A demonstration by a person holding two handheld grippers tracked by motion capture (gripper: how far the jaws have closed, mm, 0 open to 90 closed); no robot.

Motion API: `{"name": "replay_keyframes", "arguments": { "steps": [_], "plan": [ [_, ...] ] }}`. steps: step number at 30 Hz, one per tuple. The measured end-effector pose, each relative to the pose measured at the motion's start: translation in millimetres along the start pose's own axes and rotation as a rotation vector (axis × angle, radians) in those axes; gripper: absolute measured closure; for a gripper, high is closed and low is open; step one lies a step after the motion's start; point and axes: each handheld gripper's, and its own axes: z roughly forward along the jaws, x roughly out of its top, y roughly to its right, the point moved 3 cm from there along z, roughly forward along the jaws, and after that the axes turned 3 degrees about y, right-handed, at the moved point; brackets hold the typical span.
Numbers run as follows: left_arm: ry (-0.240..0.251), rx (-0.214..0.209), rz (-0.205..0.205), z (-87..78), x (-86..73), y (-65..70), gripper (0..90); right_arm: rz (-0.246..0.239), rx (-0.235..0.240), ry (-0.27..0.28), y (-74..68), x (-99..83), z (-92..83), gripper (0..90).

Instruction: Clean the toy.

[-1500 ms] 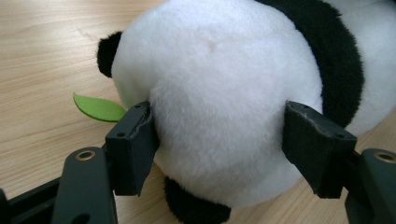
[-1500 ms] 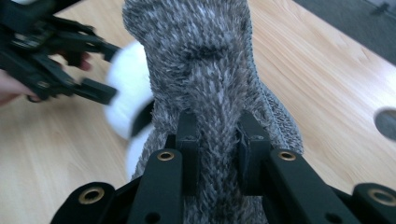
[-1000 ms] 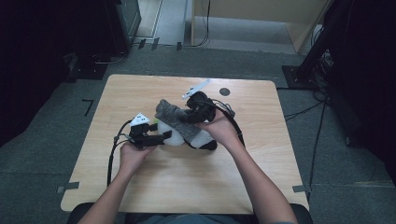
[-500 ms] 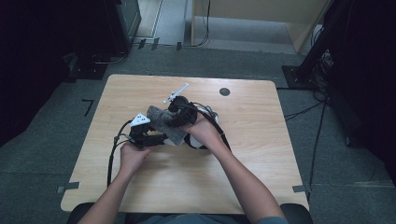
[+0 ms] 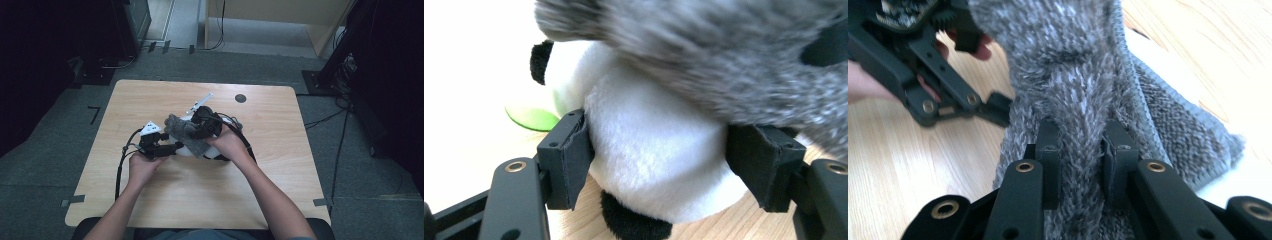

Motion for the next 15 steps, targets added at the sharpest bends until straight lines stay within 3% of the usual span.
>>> {"name": "replay_keyframes", "arguments": {
  "steps": [8,15],
  "plan": [
    [0.003,0.001,-0.002,0.2,0.2,0.3,29.7,0.004,-0.030,0.022,6.2,-14.4,-26.2,75.0],
    [0.004,-0.001,-0.003,0.2,0.3,0.2,29.6,0.037,-0.051,0.055,14.1,-27.1,-46.3,74.9]
  ]
}}
